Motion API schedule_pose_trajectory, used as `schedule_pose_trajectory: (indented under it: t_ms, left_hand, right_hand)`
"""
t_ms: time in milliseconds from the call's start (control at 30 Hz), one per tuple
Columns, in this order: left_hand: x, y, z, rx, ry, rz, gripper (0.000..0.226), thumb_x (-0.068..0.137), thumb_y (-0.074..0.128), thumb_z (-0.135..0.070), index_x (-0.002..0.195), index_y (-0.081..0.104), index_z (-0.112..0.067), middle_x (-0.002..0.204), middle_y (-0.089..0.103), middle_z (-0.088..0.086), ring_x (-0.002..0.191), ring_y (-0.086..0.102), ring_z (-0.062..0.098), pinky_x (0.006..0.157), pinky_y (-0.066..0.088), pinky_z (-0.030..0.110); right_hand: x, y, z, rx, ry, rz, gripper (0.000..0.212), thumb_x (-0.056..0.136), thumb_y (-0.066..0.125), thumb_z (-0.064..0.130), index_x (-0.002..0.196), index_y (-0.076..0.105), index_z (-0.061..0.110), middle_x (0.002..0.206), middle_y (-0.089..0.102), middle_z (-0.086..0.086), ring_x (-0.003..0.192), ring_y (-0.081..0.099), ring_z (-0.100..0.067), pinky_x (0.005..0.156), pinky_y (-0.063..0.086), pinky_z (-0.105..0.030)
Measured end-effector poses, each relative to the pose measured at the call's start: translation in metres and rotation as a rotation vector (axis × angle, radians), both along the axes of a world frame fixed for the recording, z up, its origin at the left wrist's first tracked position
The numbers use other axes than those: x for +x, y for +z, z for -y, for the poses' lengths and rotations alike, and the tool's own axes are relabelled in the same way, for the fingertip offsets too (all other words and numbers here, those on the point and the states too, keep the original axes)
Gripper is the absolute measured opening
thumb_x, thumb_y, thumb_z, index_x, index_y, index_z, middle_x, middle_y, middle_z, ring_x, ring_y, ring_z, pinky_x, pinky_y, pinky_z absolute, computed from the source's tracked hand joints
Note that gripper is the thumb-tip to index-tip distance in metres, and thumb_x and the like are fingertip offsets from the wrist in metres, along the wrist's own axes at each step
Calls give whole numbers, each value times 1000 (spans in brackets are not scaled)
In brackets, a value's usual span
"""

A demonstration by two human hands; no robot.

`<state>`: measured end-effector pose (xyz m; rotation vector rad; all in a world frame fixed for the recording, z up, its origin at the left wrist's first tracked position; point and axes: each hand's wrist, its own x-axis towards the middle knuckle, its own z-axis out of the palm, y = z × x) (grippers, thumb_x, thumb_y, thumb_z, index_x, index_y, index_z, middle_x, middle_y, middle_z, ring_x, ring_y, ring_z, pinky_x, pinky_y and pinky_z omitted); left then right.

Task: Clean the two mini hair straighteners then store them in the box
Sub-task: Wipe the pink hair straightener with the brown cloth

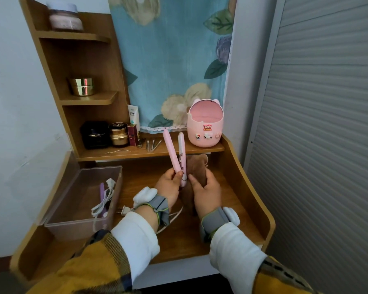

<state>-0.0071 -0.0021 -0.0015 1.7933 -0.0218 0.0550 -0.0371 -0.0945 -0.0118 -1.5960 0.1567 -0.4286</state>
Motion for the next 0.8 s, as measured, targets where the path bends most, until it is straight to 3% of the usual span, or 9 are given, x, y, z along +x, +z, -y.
schedule_pose_trajectory:
  t_ms: [67, 200, 267, 367, 500, 633, 733, 800]
  left_hand:
    - [0, 3, -2, 176, 22, 54, 26, 96, 48, -24, 113, 63, -12, 93, 66, 7, 86, 62, 26, 72, 48, 30]
    - [1, -2, -3, 279, 134, 42, 24, 94, 51, -29, 107, 59, -11, 89, 64, 4, 81, 61, 24, 69, 45, 30]
    - [3, -5, -7, 240, 168, 19, 20, 92, 54, -30, 101, 55, -12, 86, 63, 4, 75, 61, 24, 69, 50, 32]
    - [2, -6, -9, 144, 95, 5, 17, 87, 64, -25, 88, 49, -17, 81, 64, 4, 66, 60, 18, 62, 53, 32]
    - [-2, -7, -8, 46, 27, -8, 27, 80, 71, -16, 99, 52, -19, 85, 65, 0, 74, 60, 16, 63, 47, 25]
    - [-3, -2, -11, 272, -54, 49, 26, 89, 60, -24, 114, 57, -18, 98, 64, 4, 89, 59, 24, 75, 45, 28]
    - [-7, 2, -10, 346, -151, 67, 24, 95, 49, -22, 116, 52, -13, 100, 58, 10, 92, 55, 26, 73, 43, 28]
    - [-8, 2, -11, 192, -230, 10, 19, 92, 52, -22, 111, 54, -19, 105, 60, 14, 97, 57, 29, 82, 48, 33]
  right_hand:
    - [-1, -1, -1, 81, -26, -22, 19, 92, 56, 26, 110, 56, 34, 114, 62, 4, 107, 58, -15, 96, 48, -37]
    - [0, 3, -1, 126, -193, -19, 36, 94, 51, 30, 130, 50, 24, 127, 57, 2, 117, 54, -18, 100, 45, -36]
    - [0, 7, 3, 169, -204, 1, 38, 94, 51, 32, 132, 48, 27, 129, 56, 2, 118, 54, -19, 100, 45, -39]
    - [-2, 8, 1, 227, 13, 0, 28, 94, 53, 26, 121, 55, 31, 113, 62, 6, 108, 60, -16, 94, 50, -37]
    - [-4, 3, -7, 285, 175, -44, 24, 93, 53, 24, 116, 60, 31, 105, 69, 3, 98, 66, -17, 90, 53, -39]
    - [-4, 4, -6, 424, 219, -40, 24, 94, 52, 18, 112, 62, 29, 108, 69, -3, 97, 67, -20, 85, 54, -37]
    - [-4, 6, -7, 516, 265, -82, 29, 93, 53, 15, 119, 62, 26, 107, 69, -6, 98, 67, -22, 83, 54, -36]
    - [-2, 7, -6, 567, 273, -116, 31, 93, 53, 13, 121, 60, 24, 104, 69, -9, 92, 68, -23, 73, 55, -33]
